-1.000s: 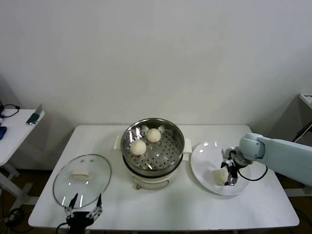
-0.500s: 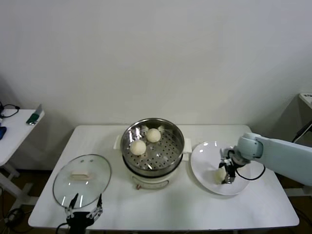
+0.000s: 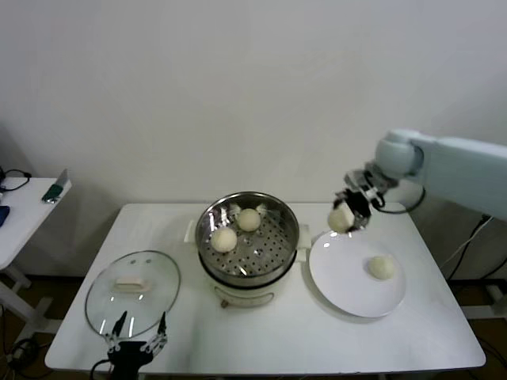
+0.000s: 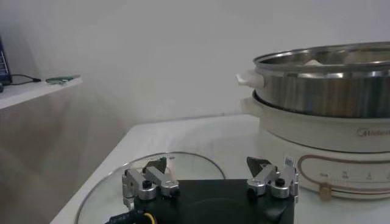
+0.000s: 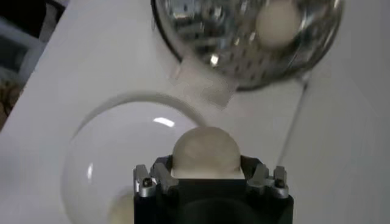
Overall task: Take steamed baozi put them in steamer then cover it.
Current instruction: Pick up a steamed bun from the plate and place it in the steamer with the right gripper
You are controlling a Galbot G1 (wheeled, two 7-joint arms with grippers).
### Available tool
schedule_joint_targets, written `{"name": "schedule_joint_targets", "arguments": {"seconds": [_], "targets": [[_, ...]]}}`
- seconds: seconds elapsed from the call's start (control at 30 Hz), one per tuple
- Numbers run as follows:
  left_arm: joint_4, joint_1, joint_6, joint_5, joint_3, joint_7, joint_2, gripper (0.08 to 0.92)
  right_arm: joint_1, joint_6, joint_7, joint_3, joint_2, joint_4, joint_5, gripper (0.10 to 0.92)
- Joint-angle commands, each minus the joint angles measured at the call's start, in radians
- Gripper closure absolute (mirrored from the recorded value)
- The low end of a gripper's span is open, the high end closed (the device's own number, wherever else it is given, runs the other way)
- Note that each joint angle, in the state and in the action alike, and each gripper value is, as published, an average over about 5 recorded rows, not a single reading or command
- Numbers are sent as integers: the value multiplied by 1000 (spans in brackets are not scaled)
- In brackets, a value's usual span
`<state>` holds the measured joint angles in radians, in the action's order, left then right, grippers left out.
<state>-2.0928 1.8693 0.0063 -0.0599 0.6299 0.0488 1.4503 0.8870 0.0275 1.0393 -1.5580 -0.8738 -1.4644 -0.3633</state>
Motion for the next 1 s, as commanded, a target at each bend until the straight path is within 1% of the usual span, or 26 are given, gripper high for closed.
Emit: {"name": "schedule_joint_targets", "arguments": {"seconds": [0.03,0.17,0.37,0.73,1.0], "targets": [[-2,1,0,0,1,0,1,177,155,-222,4,60,-304,-240,121,304],[-8,7,-2,-1,6,1,2,177,40,-231,-39,57,-393,-244,225,304],[-11,8,-2,-4,17,2,5,177,-109,-229,-90,37,-466,-164,320,304],[-5,6,-5,-4,21,7,14,177,-263,-225,-118,8,-474,-46,465,304],[-5,8,-6,-4,19,7,15,177,-274,-227,-122,12,-461,-15,479,304]]}}
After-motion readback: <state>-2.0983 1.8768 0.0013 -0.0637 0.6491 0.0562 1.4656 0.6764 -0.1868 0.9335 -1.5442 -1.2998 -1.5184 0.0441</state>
